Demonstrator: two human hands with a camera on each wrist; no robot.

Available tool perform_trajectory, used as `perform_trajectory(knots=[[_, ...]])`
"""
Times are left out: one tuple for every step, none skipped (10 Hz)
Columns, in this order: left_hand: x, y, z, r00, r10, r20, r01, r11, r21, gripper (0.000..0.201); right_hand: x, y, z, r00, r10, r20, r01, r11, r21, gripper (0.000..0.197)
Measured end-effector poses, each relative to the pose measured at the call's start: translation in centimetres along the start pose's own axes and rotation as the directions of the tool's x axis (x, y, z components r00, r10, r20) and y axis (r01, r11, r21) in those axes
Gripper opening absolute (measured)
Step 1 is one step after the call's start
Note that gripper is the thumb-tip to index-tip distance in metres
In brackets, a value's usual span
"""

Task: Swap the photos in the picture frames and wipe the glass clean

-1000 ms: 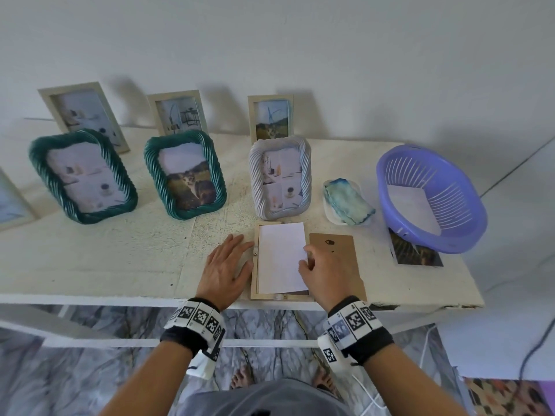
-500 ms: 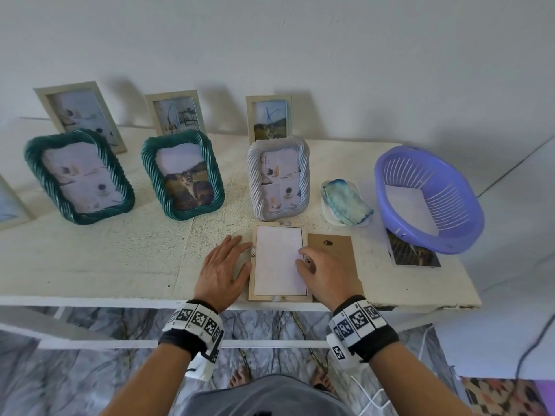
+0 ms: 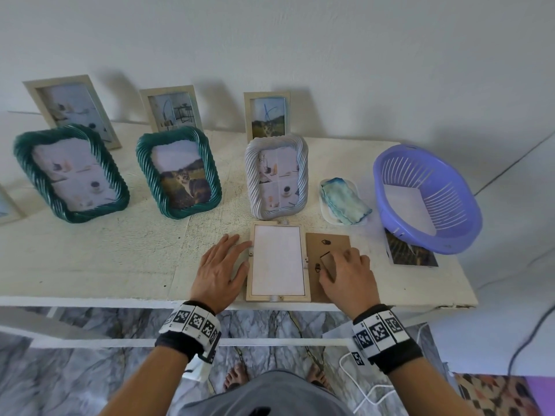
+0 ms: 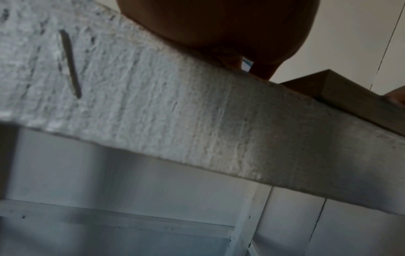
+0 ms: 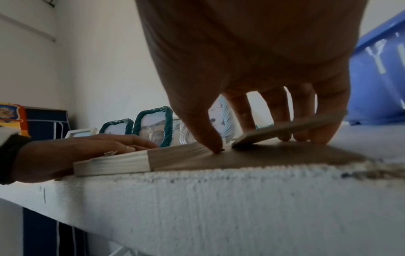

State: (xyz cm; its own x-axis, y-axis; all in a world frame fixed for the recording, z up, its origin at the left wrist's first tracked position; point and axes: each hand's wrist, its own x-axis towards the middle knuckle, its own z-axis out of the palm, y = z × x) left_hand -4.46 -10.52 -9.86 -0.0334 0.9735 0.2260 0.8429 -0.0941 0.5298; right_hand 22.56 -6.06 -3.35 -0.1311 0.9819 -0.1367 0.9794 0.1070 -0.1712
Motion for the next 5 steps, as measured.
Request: perform_trajectory(knots=[[0.0,0.0,0.0,1.0,-0.001,0.001,0.002,1.0,-0.003,0.05,0.0,0.6,0.2,0.998,0.056,-0.009,-0.055,0.994,0.089,0.046],[0.0,-0.1,0.0,1.0,-0.004,0.005,0.004,1.0,0.001,0.05,0.1,1.4,0.0,0.992,0.123,0.021,-0.125,0.973,0.195,0.047],[0.0,0.0,0.0,1.0,-0.002,0.006,0.002,1.0,0.001,0.05,0.0,1.9,-0.6,0.987,0.152,-0.046,-0.131,0.942,0.309,0.042],[0.0,0.0,0.0,1.0,-0.002,0.011,0.002,1.0,0.001,0.05,-0.1,0.8,-1.6,0.98,0.128,-0.155,-0.067,0.935,0.347,0.038],[0.0,0.0,0.0,1.0,-0.003,0.011,0.003,1.0,0.0,0.05,-0.2,-1.4,-1.8,0.975,0.026,-0.22,0.046,0.948,0.315,0.038]])
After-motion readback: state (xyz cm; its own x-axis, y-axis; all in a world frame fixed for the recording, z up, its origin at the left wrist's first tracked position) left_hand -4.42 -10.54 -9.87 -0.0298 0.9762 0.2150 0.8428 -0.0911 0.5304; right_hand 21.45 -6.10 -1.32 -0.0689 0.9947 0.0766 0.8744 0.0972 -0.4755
